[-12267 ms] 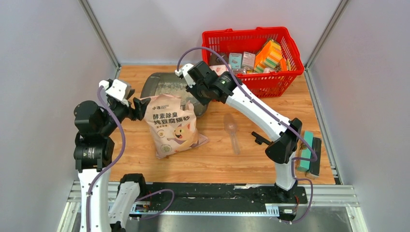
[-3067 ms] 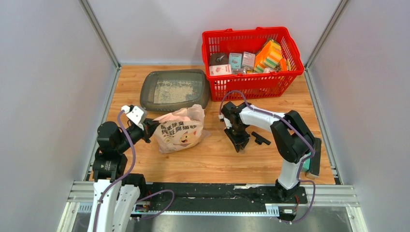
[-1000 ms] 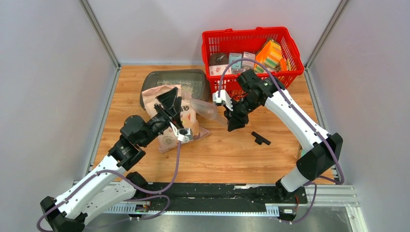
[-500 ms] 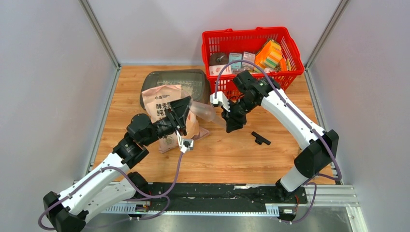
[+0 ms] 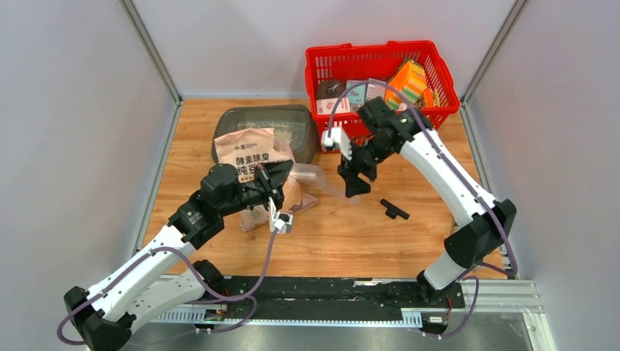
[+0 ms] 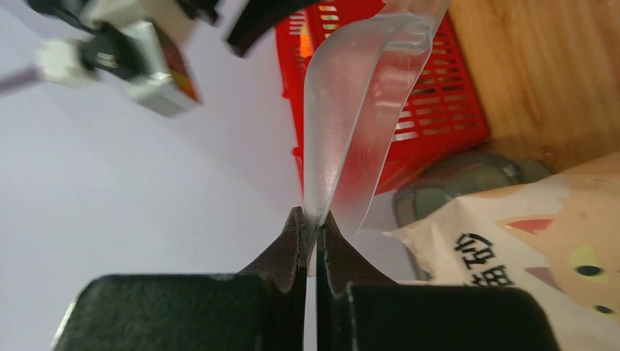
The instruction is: Fill the litter box with clean litter
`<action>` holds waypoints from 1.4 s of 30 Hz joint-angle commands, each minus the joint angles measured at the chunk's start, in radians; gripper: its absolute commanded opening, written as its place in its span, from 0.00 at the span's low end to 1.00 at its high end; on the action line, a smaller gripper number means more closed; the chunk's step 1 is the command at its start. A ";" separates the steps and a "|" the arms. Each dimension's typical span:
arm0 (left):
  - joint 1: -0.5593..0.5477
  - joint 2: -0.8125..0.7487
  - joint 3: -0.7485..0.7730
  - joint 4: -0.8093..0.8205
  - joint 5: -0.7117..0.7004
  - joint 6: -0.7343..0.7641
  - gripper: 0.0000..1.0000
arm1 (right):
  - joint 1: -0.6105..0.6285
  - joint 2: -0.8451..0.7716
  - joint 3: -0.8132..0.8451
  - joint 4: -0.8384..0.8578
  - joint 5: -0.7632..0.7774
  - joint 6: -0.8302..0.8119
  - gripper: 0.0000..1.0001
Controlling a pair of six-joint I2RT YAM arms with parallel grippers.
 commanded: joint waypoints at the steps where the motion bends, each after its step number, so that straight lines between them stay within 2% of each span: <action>1: -0.007 -0.013 0.122 -0.143 -0.116 -0.317 0.00 | -0.158 -0.068 0.210 0.018 -0.083 0.103 0.72; 2: -0.004 0.002 0.149 -0.205 -0.147 -0.470 0.00 | -0.199 -0.088 0.218 0.068 -0.112 0.184 0.78; 3: -0.003 0.016 0.182 -0.242 -0.197 -0.556 0.00 | -0.268 -0.146 0.191 0.207 -0.166 0.243 0.89; 4: 0.005 0.030 0.253 -0.284 -0.201 -0.642 0.00 | -0.298 -0.177 0.156 0.293 -0.185 0.298 0.93; 5: 0.019 0.065 0.287 -0.358 -0.184 -0.816 0.00 | -0.322 -0.214 0.116 0.470 -0.195 0.414 0.96; 6: 0.069 0.082 0.320 -0.385 -0.120 -0.905 0.00 | -0.362 -0.267 0.026 0.559 -0.217 0.474 1.00; 7: 0.097 0.111 0.364 -0.397 -0.080 -1.083 0.00 | -0.373 -0.291 -0.009 0.632 -0.225 0.530 1.00; 8: 0.133 0.126 0.381 -0.411 -0.020 -1.164 0.00 | -0.384 -0.301 -0.033 0.689 -0.231 0.589 1.00; 9: 0.197 0.140 0.395 -0.414 0.134 -1.236 0.00 | -0.394 -0.303 -0.050 0.749 -0.246 0.673 1.00; 11: 0.252 0.184 0.417 -0.395 0.285 -1.418 0.00 | -0.401 -0.286 -0.055 0.771 -0.283 0.752 1.00; 12: 0.267 0.200 0.420 -0.384 0.396 -1.468 0.00 | -0.404 -0.280 -0.055 0.797 -0.324 0.841 1.00; 13: 0.298 0.217 0.421 -0.372 0.455 -1.559 0.00 | -0.405 -0.277 -0.069 0.825 -0.346 0.881 1.00; 15: 0.321 0.269 0.417 -0.315 0.599 -1.632 0.00 | -0.405 -0.279 -0.096 0.930 -0.372 0.970 1.00; 16: 0.331 0.283 0.401 -0.287 0.623 -1.721 0.00 | -0.407 -0.279 -0.121 0.973 -0.376 1.058 1.00; 19: 0.342 0.300 0.339 -0.096 0.660 -1.870 0.00 | -0.405 -0.263 -0.184 1.052 -0.390 1.169 1.00; 23: 0.362 0.315 0.291 0.068 0.652 -2.008 0.00 | -0.402 -0.269 -0.208 1.081 -0.380 1.196 1.00; 29: 0.368 0.355 0.297 0.076 0.641 -2.013 0.00 | -0.396 -0.275 -0.207 1.129 -0.386 1.239 1.00; 34: 0.368 0.367 0.295 0.066 0.628 -1.993 0.00 | -0.401 -0.283 -0.161 1.100 -0.396 1.204 1.00; 42: 0.368 0.427 0.331 0.116 0.635 -2.017 0.00 | -0.388 -0.329 -0.254 1.093 -0.404 1.198 1.00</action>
